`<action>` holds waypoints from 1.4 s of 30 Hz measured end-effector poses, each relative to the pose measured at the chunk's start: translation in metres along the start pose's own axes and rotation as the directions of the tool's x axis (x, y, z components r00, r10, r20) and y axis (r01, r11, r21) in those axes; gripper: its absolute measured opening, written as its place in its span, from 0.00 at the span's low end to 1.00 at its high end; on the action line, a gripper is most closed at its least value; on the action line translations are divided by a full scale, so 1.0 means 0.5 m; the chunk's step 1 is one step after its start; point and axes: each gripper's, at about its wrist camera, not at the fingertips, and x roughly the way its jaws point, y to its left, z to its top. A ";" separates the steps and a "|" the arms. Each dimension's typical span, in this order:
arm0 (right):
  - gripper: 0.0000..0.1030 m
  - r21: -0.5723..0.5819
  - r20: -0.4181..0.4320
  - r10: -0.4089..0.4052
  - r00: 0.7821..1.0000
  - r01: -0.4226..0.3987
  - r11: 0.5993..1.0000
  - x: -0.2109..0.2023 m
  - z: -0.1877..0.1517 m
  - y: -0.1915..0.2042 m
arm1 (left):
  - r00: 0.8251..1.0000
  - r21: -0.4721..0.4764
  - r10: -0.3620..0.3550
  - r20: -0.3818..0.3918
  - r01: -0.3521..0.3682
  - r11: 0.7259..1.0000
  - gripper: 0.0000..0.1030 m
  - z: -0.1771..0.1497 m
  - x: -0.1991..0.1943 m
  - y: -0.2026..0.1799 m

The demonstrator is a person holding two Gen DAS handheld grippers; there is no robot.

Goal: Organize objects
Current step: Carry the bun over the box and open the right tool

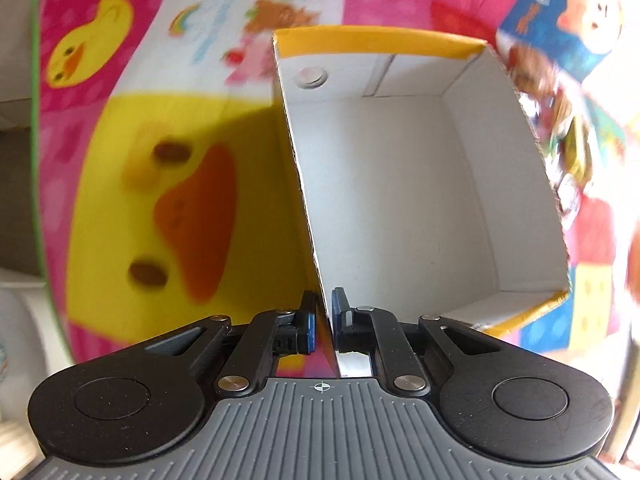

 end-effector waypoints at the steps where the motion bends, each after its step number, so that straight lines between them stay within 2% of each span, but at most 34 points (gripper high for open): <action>1: 0.51 0.011 0.004 -0.011 1.000 0.011 1.000 -0.013 -0.015 0.004 | 1.000 -0.014 -0.011 0.002 0.011 1.000 0.11 0.012 0.002 0.000; 3: 0.51 0.034 0.002 -0.037 0.999 0.037 0.999 -0.036 -0.048 0.012 | 0.999 -0.047 -0.037 -0.002 0.037 0.998 0.11 0.027 0.006 0.006; 5: 0.51 0.059 0.002 -0.056 0.998 0.056 0.997 -0.059 -0.080 0.026 | 0.999 -0.036 -0.041 -0.015 0.041 0.999 0.10 0.038 0.013 0.010; 10: 0.51 0.040 0.042 -0.061 0.997 0.060 0.997 -0.122 -0.144 0.091 | 1.000 0.143 -0.016 0.005 0.015 0.990 0.11 0.053 0.016 0.007; 15: 0.51 -0.054 0.078 -0.084 0.993 0.088 0.995 -0.166 -0.157 0.175 | 0.998 0.311 0.029 0.064 -0.047 0.949 0.10 0.063 0.007 0.004; 22: 0.51 -0.143 0.085 -0.059 0.995 0.071 0.987 -0.157 -0.130 0.279 | 0.995 0.299 -0.009 0.096 -0.020 0.954 0.10 0.067 0.001 0.036; 32: 0.51 -0.225 0.130 -0.007 0.992 0.036 0.974 -0.104 -0.040 0.409 | 0.996 0.290 -0.021 0.084 -0.004 0.957 0.09 0.061 -0.009 0.055; 42: 0.52 -0.224 0.149 0.023 0.989 0.011 0.974 -0.077 0.009 0.442 | 0.997 0.297 -0.039 0.071 0.016 0.955 0.10 0.053 -0.010 0.048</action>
